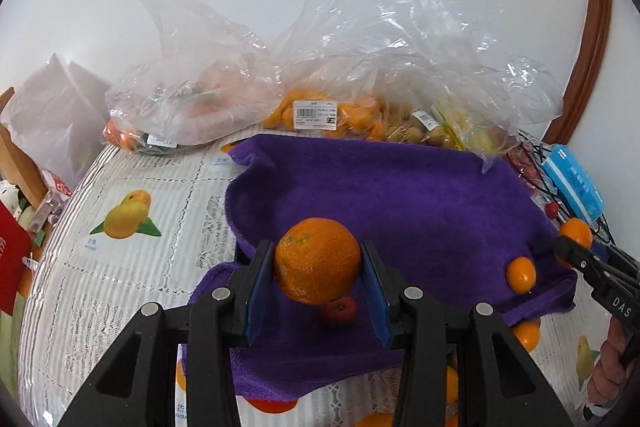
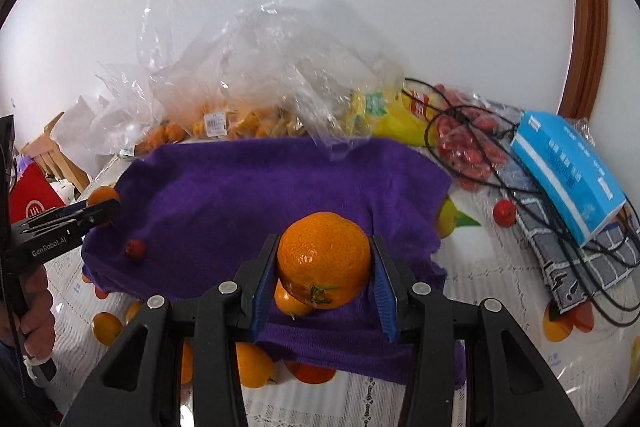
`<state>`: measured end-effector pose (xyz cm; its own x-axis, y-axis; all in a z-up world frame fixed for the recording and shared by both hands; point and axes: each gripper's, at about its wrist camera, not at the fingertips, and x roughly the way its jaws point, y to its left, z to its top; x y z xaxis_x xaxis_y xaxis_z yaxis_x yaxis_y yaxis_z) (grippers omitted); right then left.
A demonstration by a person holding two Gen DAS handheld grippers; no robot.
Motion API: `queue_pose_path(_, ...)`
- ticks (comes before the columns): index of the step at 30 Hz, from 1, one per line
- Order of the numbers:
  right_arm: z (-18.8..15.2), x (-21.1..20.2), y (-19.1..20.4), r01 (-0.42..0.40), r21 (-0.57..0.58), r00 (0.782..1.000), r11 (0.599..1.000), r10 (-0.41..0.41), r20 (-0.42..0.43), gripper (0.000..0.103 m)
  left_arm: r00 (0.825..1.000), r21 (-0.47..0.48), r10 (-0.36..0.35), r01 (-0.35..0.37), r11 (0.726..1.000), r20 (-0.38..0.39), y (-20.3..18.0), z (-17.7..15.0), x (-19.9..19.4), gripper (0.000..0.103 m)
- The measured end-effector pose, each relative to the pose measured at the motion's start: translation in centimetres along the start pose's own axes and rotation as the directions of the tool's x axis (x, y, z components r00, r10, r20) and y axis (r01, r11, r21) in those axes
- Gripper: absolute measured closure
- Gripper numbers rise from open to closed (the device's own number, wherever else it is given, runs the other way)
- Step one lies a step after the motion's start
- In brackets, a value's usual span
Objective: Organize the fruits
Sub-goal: 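Lift both large oranges and carry them over the purple towel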
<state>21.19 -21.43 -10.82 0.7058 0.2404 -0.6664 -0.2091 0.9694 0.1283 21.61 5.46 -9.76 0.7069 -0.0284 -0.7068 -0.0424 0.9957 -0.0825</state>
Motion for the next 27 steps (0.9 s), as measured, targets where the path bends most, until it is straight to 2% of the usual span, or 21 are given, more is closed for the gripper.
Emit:
queue_pose_path(7,-0.8,1.5,-0.6,0.019,0.024,0.998,1.0,-0.018,-0.055,0.06,0.999,-0.022,0.027,-0.028,0.999,-0.043,0.6,-0.1,1.1,0.062)
queue_pose_path(20,-1.3,2.1,-0.1,0.024,0.007,0.996,1.0,-0.024,-0.086,0.059,0.993,-0.031,0.051,-0.055,0.998,-0.11,0.8,-0.7,2.6,0.062)
queue_pose_path(23,-1.4,1.9,0.0,0.04,-0.004,0.997,0.999,-0.041,-0.07,0.058,0.992,-0.02,0.059,-0.061,0.998,-0.111,0.6,-0.8,2.6,0.062)
queue_pose_path(27,-1.3,1.3,-0.1,0.024,0.004,0.998,1.0,-0.024,-0.052,0.058,0.992,-0.009,0.061,-0.062,0.998,-0.113,0.4,-0.8,2.7,0.062)
